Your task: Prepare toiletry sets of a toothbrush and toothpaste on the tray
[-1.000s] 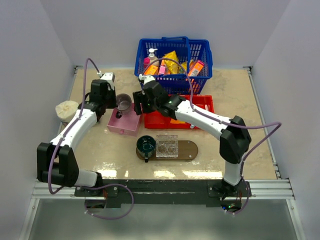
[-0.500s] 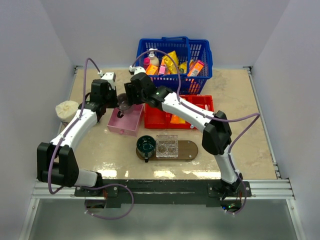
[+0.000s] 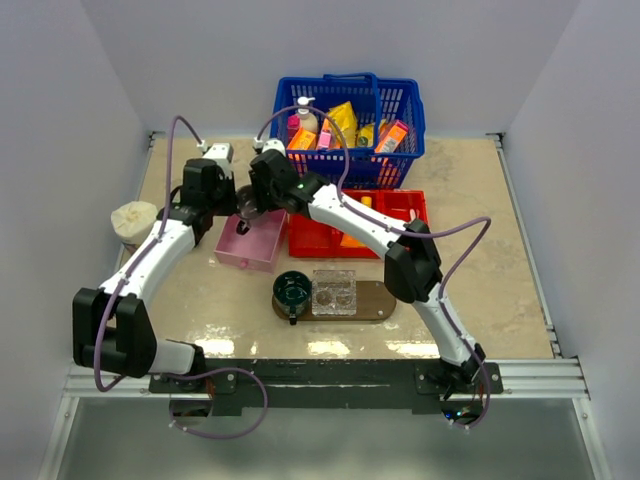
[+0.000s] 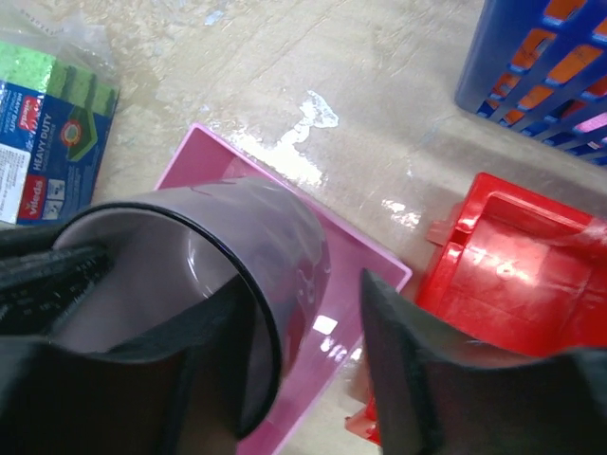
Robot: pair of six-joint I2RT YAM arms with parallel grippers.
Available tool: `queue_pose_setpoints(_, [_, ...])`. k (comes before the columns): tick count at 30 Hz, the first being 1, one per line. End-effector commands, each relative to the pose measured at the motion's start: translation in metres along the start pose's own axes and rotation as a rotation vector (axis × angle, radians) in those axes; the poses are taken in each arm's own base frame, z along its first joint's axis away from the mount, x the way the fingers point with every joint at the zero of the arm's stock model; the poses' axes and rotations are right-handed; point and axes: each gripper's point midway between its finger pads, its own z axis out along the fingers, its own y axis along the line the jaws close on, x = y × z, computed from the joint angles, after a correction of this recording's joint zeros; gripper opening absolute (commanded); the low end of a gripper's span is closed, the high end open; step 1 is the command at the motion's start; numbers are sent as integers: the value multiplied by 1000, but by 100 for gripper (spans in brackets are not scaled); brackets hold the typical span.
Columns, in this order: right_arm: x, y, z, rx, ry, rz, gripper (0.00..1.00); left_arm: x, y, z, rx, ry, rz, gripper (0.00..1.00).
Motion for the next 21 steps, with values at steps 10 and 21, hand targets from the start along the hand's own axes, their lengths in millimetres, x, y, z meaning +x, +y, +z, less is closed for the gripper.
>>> queue_pose_setpoints(10, [-12,5,0,-11,-28,21,1,-41,-39,-17,171,-166,-2,0])
queue_pose_setpoints(21, [-53,11,-7,-94,-134,129,0,-43,-51,-21,220,-176,12,9])
